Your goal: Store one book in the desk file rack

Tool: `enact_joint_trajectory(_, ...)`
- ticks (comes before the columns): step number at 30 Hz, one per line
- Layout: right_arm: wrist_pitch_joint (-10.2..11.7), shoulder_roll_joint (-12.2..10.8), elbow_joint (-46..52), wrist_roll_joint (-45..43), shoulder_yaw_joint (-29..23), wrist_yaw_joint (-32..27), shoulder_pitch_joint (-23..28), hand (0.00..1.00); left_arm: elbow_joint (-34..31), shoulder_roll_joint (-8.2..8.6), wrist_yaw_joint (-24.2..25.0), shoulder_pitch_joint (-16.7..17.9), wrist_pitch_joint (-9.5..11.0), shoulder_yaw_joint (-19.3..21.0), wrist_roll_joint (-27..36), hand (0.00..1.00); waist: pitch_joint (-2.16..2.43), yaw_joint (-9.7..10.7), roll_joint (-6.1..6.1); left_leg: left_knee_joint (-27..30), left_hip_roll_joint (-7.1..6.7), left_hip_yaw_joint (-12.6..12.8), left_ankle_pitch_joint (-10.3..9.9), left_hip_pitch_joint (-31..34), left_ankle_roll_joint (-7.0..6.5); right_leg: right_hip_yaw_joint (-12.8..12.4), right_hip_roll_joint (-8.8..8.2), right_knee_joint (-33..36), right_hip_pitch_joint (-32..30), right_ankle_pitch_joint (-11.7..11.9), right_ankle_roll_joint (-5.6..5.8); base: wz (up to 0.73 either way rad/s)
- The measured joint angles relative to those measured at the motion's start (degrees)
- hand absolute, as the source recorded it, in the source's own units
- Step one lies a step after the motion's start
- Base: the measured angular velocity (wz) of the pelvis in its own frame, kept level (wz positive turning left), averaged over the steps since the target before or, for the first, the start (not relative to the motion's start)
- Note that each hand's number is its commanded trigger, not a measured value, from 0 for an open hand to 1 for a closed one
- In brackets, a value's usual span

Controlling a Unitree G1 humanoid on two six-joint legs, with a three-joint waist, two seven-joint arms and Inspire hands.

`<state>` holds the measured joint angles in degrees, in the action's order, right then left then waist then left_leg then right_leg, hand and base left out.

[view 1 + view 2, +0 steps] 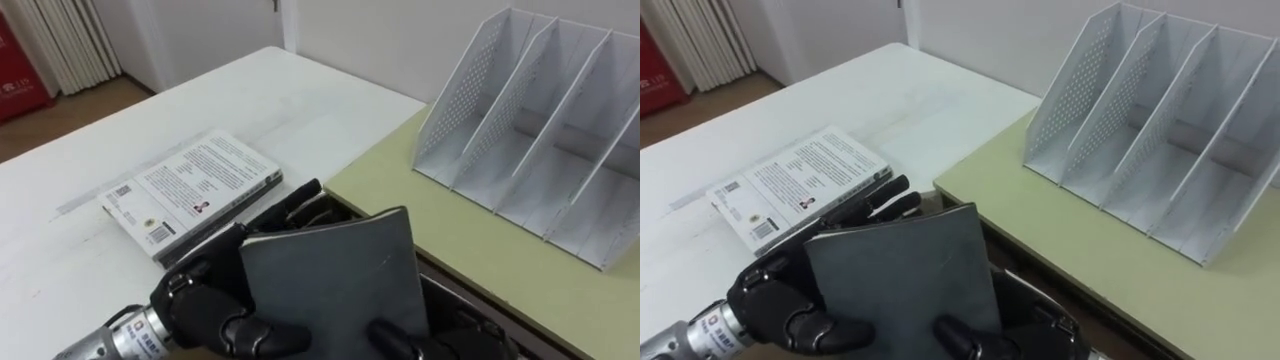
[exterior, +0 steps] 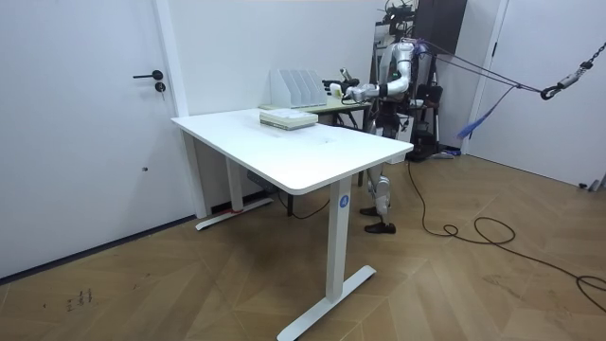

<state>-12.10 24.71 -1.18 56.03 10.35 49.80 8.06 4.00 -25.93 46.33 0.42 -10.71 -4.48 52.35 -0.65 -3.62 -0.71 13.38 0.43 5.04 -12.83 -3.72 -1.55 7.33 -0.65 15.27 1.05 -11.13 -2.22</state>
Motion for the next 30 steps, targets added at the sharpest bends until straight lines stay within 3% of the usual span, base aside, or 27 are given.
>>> enact_joint_trajectory(6,0.00,0.18,-0.03,-0.08,-4.90,-1.33,-0.06,1.00,0.75,0.03,-2.52,0.65,0.00,0.34,-0.04,0.00,0.33,-0.19,-0.15,-0.17,0.07,0.30,0.00,-1.03,0.00,-0.22,0.18,-0.64,1.22,0.31,0.01,-0.01)
enact_joint_trajectory(12,0.00,0.12,-0.02,-0.25,-10.35,-5.50,-1.88,1.00,4.97,0.11,-3.54,1.98,0.00,0.86,-0.35,0.00,0.61,1.06,0.13,-0.78,0.08,-0.04,0.03,-1.96,0.01,-0.04,0.18,-0.93,2.27,0.23,0.02,0.02)
enact_joint_trajectory(18,0.29,0.16,2.11,-6.69,-16.70,-11.42,-6.10,1.00,5.08,0.20,-3.73,6.69,0.27,2.68,-5.93,0.00,0.20,3.07,1.15,-0.68,-0.09,-0.45,0.04,-1.92,-0.01,0.14,0.04,-0.66,1.78,0.01,0.11,0.02)
enact_joint_trajectory(24,1.98,0.11,4.47,-17.95,-19.83,-22.18,-11.32,1.00,9.93,2.97,-5.70,10.39,0.53,2.44,-8.05,0.00,0.23,5.27,1.38,-0.76,-0.10,-0.22,0.04,-2.02,-0.01,0.16,0.09,-0.66,2.01,0.03,0.10,-0.01)
enact_joint_trajectory(30,3.70,-1.35,4.63,-29.28,-20.10,-34.71,-16.66,1.00,18.41,7.21,-7.45,11.10,2.27,0.86,-15.97,0.00,-0.12,5.10,1.60,-1.83,0.02,0.90,0.07,-3.46,0.01,-0.83,0.40,-1.66,2.79,0.04,0.14,-0.09)
